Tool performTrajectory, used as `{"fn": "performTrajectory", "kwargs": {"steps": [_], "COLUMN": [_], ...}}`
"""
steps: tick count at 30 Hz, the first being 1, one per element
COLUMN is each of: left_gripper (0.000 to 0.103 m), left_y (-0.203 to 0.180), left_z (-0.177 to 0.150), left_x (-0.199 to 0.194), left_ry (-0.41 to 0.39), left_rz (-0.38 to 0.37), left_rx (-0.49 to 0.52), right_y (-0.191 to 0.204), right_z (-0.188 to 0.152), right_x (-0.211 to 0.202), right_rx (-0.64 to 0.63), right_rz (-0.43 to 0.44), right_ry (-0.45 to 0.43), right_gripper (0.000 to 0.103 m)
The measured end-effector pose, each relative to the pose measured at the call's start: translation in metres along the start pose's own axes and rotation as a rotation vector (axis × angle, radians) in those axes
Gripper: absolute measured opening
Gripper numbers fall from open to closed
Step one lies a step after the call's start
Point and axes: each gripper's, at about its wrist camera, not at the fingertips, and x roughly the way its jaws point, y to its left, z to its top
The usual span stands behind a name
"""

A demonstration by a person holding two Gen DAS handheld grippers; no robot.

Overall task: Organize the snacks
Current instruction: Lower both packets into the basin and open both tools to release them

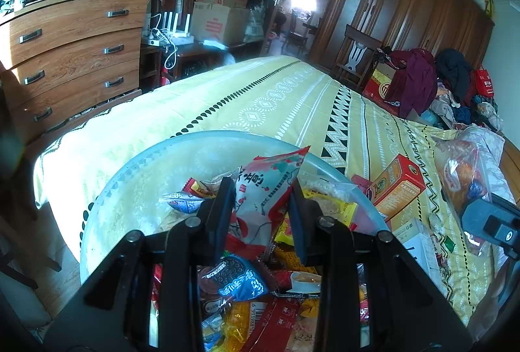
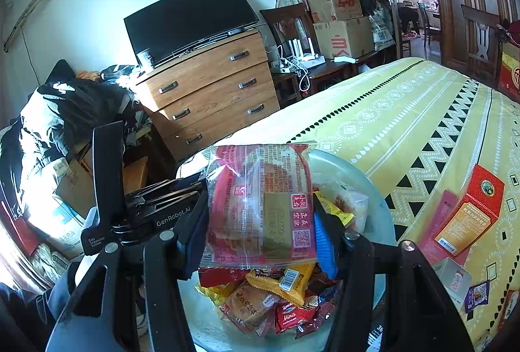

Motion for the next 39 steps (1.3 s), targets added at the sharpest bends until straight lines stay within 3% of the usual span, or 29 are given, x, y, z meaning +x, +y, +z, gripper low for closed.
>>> {"fn": "performTrajectory", "kwargs": {"steps": [39], "left_gripper": [0.033], "left_y": [-0.0007], "left_z": [-0.001], "left_x": [0.0004], "left_ry": [0.001], "left_rz": [0.001], "left_rx": [0.001], "right_y": [-0.002], "right_z": [-0.0074], "right_x": [0.0051], "right_rx": [0.015], "right_rz": [0.003], "right_ry": [0.025], "right_gripper": [0.06]}}
